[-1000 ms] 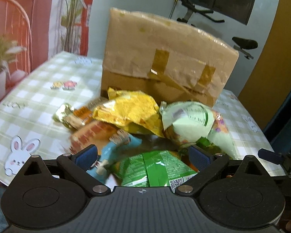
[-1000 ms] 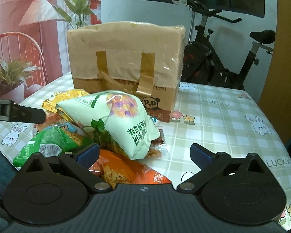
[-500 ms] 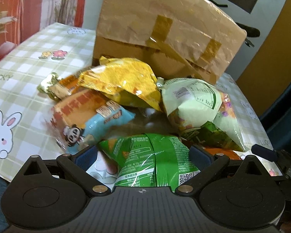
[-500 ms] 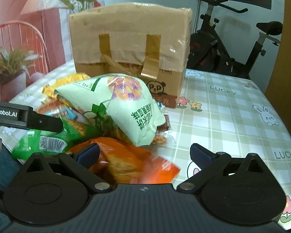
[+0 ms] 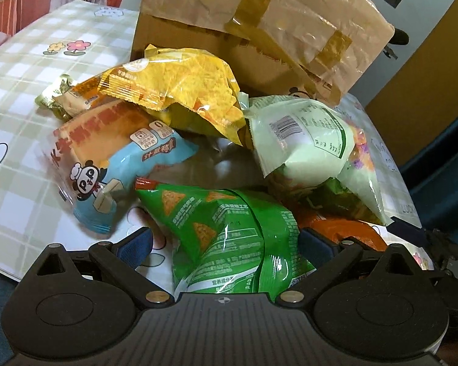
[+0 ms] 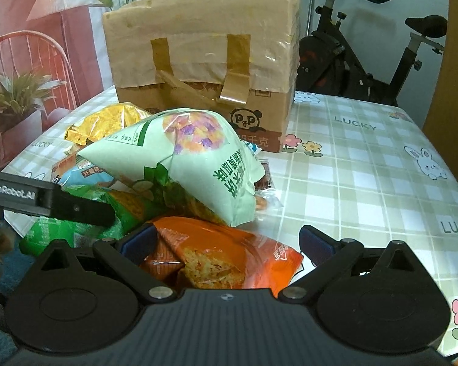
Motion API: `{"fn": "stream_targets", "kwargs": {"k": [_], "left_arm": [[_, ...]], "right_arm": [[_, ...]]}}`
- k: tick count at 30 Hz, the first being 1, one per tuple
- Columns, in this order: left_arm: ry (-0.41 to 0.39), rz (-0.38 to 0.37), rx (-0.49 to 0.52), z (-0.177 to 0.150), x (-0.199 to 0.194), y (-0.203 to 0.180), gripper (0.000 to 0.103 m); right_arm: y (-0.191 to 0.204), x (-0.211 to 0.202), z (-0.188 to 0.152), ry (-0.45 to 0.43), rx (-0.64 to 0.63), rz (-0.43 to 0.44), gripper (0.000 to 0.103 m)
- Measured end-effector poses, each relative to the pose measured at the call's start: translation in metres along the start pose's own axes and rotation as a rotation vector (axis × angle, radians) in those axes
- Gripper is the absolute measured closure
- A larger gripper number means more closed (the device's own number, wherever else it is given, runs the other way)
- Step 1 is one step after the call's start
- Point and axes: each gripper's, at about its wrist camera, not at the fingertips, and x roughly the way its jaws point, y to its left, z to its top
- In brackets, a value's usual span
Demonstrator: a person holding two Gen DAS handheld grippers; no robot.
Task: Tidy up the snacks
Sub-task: 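Reach both tools down into the snack pile beside the cardboard box, then grasp the green triangle-chip bag with the left tool while the right tool grasps the orange bag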
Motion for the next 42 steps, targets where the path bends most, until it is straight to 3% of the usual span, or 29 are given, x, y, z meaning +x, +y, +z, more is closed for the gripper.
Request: {"fn": "stream_targets", "kwargs": {"k": [7, 10, 20, 30, 36, 42], "left_arm": [[0.018, -0.040, -0.022, -0.002, 0.004, 0.003, 0.001], [0.000, -0.069, -0.003, -0.001, 0.002, 0.002, 0.012], [-0.044, -0.029, -0.004, -0.001, -0.012, 0.006, 0.018], [-0.182, 0.064, 0.024, 0.003, -0.044, 0.003, 0.019], [-0.237, 0.104, 0.038, -0.002, -0.057, 0.000, 0.019], [-0.271, 0.145, 0.017, -0.006, -0.068, 0.005, 0.019]], "right_arm": [[0.004, -0.006, -0.001, 0.015, -0.020, 0.005, 0.002], [0.002, -0.004, -0.002, 0.032, -0.010, 0.011, 0.002], [-0.010, 0.012, -0.007, 0.104, 0.079, 0.040, 0.002], [-0.018, 0.018, -0.008, 0.098, 0.129, 0.062, 0.002], [-0.017, 0.017, -0.008, 0.083, 0.123, 0.099, 0.015], [-0.014, 0.010, -0.007, 0.062, 0.105, 0.083, 0.027]]}}
